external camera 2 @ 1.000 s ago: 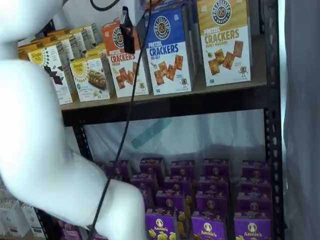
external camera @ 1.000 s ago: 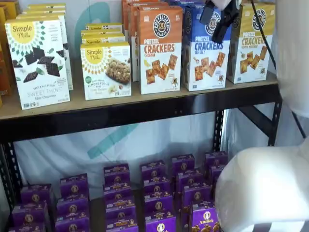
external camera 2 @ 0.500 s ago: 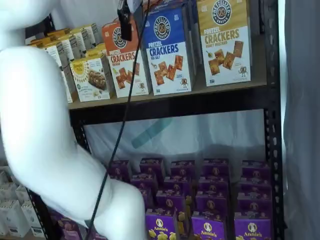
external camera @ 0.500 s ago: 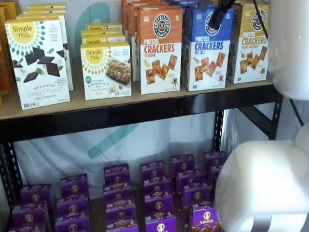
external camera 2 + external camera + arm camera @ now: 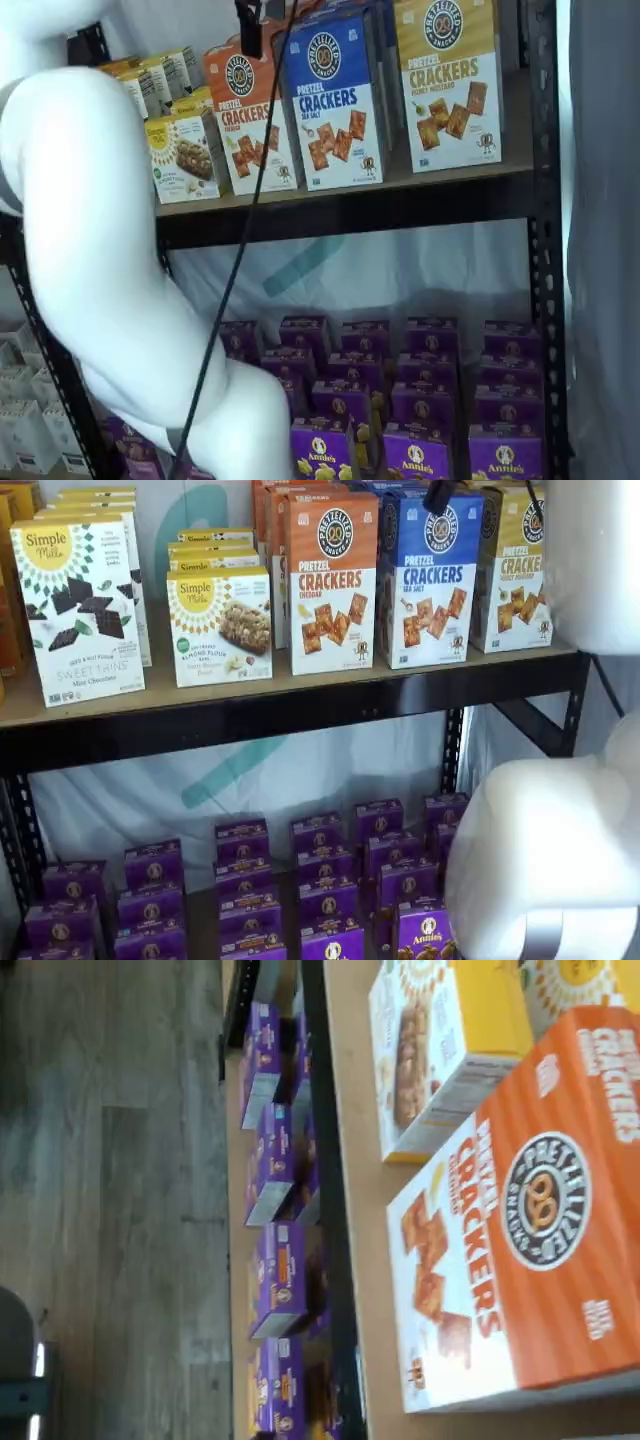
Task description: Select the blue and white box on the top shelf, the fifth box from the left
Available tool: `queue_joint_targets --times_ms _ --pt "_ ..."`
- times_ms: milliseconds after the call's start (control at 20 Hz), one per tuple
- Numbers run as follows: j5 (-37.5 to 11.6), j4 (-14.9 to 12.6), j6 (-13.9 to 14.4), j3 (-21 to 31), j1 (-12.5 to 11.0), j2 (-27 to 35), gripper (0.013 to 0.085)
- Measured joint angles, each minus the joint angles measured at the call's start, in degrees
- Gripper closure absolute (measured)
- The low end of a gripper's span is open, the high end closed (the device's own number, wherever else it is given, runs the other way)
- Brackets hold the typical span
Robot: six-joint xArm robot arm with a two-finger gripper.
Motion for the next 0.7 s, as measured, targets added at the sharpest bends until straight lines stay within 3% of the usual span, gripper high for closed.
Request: queue_joint_targets --times_ms 700 --pt "-1.97 -1.98 -0.23 -6.41 1.62 8.56 0.013"
